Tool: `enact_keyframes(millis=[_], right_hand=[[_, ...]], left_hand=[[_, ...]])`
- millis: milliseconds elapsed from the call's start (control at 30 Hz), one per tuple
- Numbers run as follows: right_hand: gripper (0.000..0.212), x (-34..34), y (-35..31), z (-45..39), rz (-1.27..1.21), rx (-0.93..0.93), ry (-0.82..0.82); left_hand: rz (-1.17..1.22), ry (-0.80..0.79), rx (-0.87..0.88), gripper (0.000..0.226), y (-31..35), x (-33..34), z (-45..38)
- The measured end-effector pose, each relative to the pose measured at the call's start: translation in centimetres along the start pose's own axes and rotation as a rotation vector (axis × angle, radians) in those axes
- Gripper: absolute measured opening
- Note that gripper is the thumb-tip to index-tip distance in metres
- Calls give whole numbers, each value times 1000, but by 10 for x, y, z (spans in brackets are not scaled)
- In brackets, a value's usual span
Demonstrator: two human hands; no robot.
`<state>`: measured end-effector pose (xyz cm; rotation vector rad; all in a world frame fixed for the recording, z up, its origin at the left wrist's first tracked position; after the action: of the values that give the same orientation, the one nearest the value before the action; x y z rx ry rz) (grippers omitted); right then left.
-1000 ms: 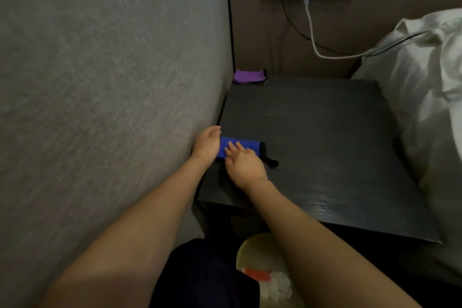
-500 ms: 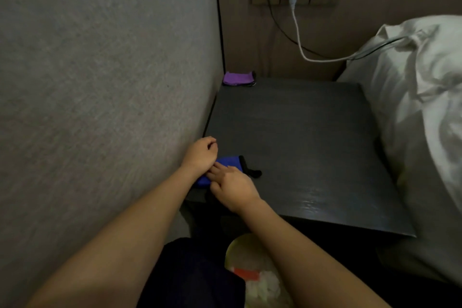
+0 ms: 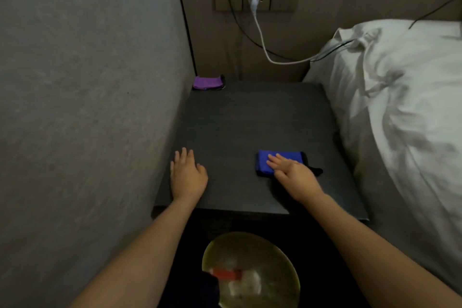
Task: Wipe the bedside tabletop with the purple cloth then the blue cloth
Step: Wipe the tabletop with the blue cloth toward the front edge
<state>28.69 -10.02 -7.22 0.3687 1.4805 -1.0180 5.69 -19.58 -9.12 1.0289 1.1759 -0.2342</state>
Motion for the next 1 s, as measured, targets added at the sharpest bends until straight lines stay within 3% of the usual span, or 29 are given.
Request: enact_keyframes(millis=[400, 700, 1000], right_hand=[[36, -35, 87, 37, -79, 243, 134], [38, -32, 83, 53, -83, 331, 117], [41, -14, 54, 63, -101, 429, 111]], left_hand=[[-54, 56, 46, 51, -1, 2, 5], [-34, 52, 36, 51, 0, 0, 6], [132, 24, 6, 46, -4, -6, 13]])
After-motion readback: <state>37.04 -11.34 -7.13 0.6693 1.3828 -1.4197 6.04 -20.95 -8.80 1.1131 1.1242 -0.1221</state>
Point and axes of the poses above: each hand's wrist, its own z-axis away from the middle knuckle, its own x-axis out of the palm, y = z × x, the point moved 2 cm from there along -z, towards the middle knuckle, and after that the axes turned 7 degrees about z, right-handed, at the moved point
